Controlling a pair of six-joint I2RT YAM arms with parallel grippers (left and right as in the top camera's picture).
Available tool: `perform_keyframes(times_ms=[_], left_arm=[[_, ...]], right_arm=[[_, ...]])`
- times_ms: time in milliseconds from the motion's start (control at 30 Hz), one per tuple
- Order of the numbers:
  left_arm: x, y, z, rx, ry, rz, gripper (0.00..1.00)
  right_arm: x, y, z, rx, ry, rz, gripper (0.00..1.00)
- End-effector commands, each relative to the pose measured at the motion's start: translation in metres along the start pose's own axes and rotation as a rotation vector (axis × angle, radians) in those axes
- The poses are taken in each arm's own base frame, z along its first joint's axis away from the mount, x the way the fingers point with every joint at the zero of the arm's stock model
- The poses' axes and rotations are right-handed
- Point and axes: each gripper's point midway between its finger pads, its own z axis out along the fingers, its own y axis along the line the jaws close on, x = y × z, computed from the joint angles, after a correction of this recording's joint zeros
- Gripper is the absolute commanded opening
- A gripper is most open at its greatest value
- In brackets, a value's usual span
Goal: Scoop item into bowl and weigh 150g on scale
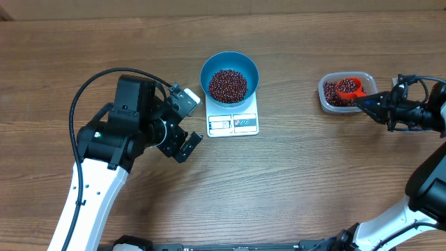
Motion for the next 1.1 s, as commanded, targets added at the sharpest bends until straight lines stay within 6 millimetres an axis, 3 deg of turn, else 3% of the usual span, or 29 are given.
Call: perform_keyframes(times_ms=[0, 133, 467, 1067], left_arm=[[-0.008, 0.001, -0.004, -0.005, -0.017, 0.008, 1.00], [-0.008, 0.001, -0.004, -0.005, -0.017, 0.008, 1.00], [-0.008, 0.001, -0.004, -0.005, -0.017, 0.008, 1.00], [-0.008, 0.001, -0.004, -0.005, -0.017, 0.008, 1.00]], right_arm=[[-0.001, 0.015, -0.001, -0.094, -0.013, -0.017, 0.04], [0.001, 0.030, -0.003, -0.180, -0.022, -0.040, 0.04], [0.006, 0.034, 0.001, -0.186, -0.002, -0.039, 0.04], [0.049, 0.099, 0.071, -0.331, 0.200, -0.180, 0.04]])
